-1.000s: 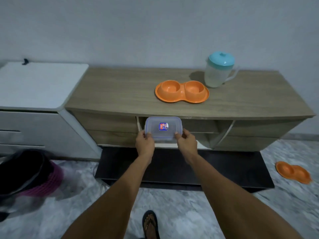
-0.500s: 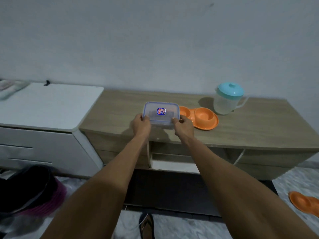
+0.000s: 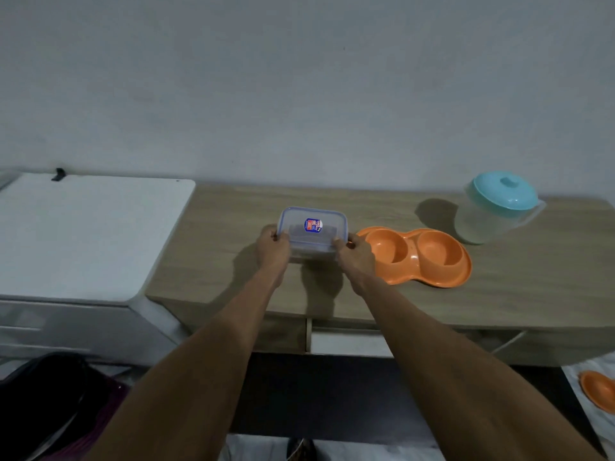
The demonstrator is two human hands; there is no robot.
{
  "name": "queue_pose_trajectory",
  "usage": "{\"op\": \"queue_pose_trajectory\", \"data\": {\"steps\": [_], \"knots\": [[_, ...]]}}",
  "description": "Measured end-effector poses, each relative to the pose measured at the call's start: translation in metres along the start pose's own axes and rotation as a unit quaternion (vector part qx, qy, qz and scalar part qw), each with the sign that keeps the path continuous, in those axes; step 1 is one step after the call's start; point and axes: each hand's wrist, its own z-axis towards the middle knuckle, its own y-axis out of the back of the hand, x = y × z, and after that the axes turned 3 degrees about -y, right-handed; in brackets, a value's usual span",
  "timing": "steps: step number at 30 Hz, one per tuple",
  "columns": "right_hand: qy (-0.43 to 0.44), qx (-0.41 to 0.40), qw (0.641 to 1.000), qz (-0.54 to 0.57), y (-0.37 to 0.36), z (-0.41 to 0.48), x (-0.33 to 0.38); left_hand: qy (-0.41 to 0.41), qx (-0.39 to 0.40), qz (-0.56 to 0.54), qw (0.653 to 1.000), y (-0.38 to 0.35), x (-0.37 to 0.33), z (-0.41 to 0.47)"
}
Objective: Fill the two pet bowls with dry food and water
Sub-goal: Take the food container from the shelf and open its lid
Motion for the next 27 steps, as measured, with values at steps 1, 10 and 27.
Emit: {"op": "queue_pose_trajectory", "data": {"steps": [1, 10, 27], "knots": [[-0.003, 0.001, 1.0, -0.003, -0.002, 0.002, -0.001, 0.005, 0.007, -0.003, 1.0, 0.0, 0.003, 0.003], [-0.031, 0.008, 0.999, -0.044, -0.005, 0.012, -0.011, 0.03, 0.02, -0.015, 0.999, -0.005, 0.021, 0.006], [-0.019, -0.065, 0.996, -0.054, -0.007, 0.043, -0.01, 0.044, 0.039, -0.036, 0.998, -0.013, 0.025, 0.033]]}}
